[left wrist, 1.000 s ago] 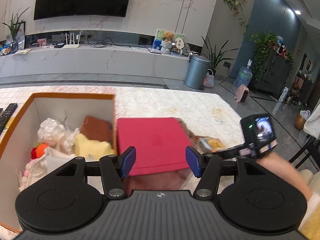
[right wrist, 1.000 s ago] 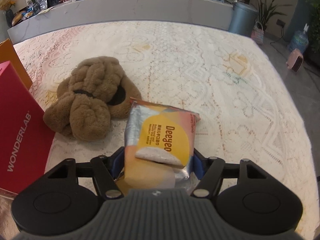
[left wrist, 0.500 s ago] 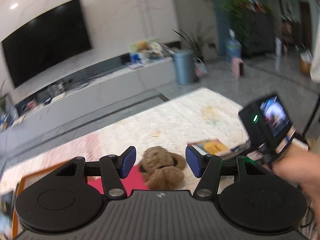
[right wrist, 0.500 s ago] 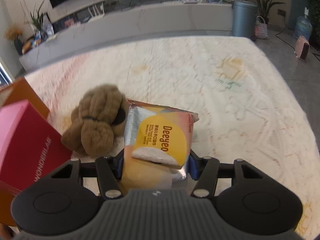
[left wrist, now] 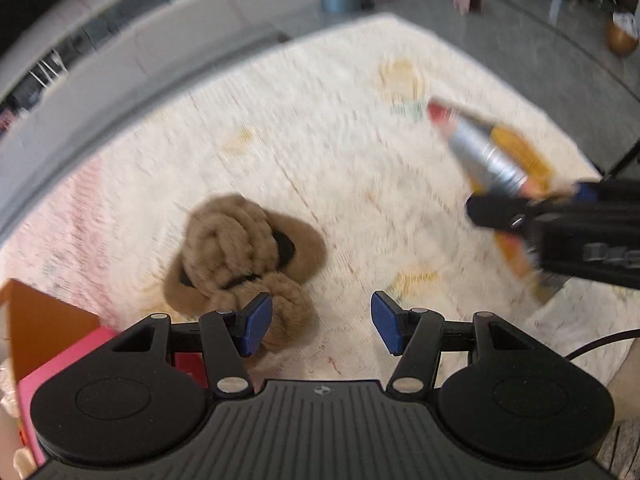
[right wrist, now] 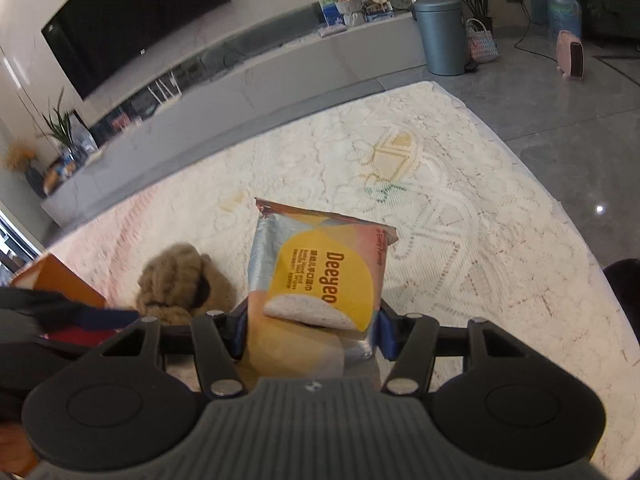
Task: Organize soft objects
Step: 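Grasp the brown plush dog with the left tool while right holds the bag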
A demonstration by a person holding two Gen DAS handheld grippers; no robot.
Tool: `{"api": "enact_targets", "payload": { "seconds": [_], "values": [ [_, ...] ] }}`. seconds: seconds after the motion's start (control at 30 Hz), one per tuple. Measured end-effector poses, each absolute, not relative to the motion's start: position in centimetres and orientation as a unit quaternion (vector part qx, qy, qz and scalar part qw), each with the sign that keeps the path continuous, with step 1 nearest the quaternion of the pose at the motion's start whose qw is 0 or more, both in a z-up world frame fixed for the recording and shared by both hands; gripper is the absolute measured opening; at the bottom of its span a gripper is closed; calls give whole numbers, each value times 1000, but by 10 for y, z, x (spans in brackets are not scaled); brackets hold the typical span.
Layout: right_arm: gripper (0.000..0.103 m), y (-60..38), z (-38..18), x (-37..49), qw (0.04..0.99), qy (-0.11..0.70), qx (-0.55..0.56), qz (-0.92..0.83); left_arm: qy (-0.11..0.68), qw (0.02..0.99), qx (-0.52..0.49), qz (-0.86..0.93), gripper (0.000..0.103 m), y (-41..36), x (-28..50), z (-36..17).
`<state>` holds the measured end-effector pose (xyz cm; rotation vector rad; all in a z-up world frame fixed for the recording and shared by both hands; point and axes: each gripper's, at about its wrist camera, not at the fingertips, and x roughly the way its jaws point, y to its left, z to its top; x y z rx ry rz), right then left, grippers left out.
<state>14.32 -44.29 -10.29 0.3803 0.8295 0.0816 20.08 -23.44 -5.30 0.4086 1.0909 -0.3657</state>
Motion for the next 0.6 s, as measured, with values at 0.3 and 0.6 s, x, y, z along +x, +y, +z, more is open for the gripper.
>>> {"api": "enact_targets", "payload": {
  "seconds": [0.3,0.6],
  "values": [
    [58,-435,-107,146,895,409,175,42,539,811,175,-145,68,-236,229,-59],
    [58,-434,-108,147,895,413,166,43,519,829,200,-62,69,-232,254,-64]
  ]
}}
